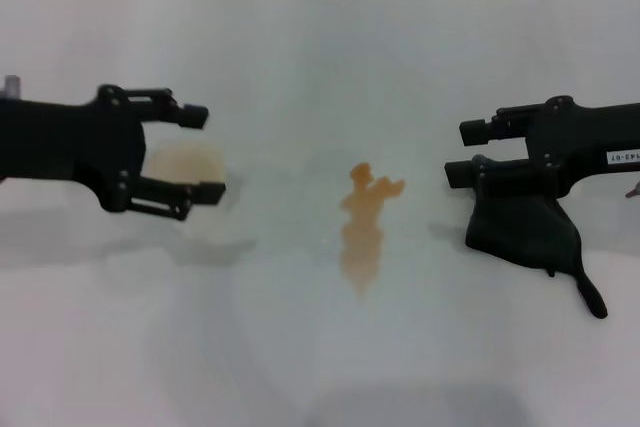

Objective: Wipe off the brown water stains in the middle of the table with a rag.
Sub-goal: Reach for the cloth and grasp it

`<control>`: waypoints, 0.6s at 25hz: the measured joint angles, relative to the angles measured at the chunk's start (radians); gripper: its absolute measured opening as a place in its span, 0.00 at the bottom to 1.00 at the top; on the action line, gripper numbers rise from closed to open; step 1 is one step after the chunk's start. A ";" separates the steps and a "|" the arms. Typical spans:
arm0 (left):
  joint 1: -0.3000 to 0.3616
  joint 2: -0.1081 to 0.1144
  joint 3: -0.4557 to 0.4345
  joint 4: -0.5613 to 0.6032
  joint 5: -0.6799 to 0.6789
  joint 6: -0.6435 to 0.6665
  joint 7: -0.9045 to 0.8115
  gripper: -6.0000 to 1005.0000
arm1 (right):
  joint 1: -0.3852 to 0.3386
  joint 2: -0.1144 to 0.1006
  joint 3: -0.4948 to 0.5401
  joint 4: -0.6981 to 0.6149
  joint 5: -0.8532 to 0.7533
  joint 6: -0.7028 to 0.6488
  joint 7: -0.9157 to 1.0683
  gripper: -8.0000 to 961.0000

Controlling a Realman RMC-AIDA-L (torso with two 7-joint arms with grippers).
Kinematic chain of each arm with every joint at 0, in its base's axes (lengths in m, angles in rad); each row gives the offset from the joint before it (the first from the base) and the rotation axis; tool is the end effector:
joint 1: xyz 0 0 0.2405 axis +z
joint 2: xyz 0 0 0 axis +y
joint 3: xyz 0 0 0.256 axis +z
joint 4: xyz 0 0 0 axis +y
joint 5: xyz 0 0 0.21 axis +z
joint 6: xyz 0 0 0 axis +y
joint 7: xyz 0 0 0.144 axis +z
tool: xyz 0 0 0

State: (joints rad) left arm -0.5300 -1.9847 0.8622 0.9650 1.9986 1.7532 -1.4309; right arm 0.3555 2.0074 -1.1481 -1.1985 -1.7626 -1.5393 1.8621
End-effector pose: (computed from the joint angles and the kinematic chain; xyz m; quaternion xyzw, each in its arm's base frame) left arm -0.2282 0.3344 0.0566 -0.9837 -0.0601 -0.1504 0.0779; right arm 0.2048 0.3226 0.0423 -0.9538 0.2077 0.1935 0.0987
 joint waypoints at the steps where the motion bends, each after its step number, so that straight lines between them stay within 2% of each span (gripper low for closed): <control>1: -0.002 0.000 0.022 0.000 0.001 0.007 -0.009 0.88 | 0.002 -0.001 0.001 0.001 -0.003 0.002 0.006 0.65; 6: -0.007 0.006 0.103 0.015 0.002 0.031 -0.079 0.88 | 0.009 -0.002 0.004 -0.028 -0.074 0.009 0.066 0.65; 15: 0.005 0.006 0.098 0.102 0.004 0.053 -0.172 0.88 | 0.016 -0.007 0.005 -0.125 -0.243 -0.004 0.185 0.64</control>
State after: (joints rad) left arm -0.5252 -1.9783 0.9599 1.0670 2.0025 1.8059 -1.6029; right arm 0.3712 2.0008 -1.1428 -1.3240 -2.0053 -1.5436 2.0468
